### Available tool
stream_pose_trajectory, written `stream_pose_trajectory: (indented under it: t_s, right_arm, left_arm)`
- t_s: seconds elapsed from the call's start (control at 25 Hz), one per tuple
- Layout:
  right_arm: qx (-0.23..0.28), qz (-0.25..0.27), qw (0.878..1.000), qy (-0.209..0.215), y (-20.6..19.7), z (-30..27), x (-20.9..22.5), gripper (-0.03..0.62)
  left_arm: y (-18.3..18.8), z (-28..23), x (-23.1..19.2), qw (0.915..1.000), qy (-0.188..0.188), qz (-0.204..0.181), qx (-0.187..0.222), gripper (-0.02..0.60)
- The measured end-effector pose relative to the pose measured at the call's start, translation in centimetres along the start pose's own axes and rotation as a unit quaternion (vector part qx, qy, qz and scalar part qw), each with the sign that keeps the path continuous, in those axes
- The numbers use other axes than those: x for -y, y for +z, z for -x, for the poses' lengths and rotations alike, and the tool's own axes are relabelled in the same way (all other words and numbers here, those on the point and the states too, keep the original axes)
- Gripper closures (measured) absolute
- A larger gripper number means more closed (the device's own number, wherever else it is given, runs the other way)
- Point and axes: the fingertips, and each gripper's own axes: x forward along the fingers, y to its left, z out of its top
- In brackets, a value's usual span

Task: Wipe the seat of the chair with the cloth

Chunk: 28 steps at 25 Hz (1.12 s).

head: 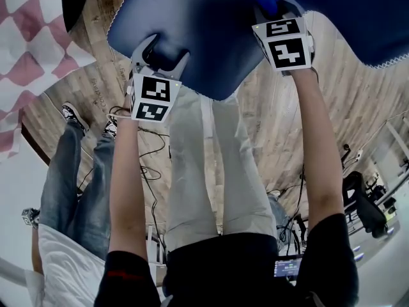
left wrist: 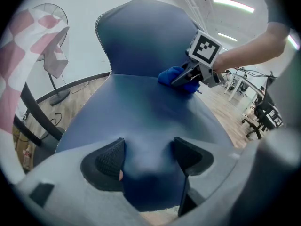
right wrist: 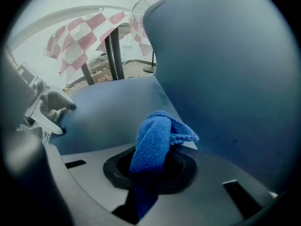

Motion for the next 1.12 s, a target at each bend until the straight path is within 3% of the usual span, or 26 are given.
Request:
stream_pose_trajectory:
  t_s: [0.6,0.84,1.12]
  right_arm:
    - [0.018,0.058,0.996,0.067,4.9,-1.9,-8.2,0.54]
    - [0.028,0.119,0.987,0.105,6.4,-2.4,-12.7,0.54]
    - [0.035,0.114,0.982,0.148,7.6,-2.1,-16.1,0.54]
  left_arm:
    - [0.1,0.0,0.1,1.0,0.001,0.001,0.001,0.246]
    - [0.0,-0.1,0.1,1.0,0.0,0.001,0.002,0.247]
    - [0.1,0.4,-0.1,1.0,0.003,-0.001,0.008,0.246]
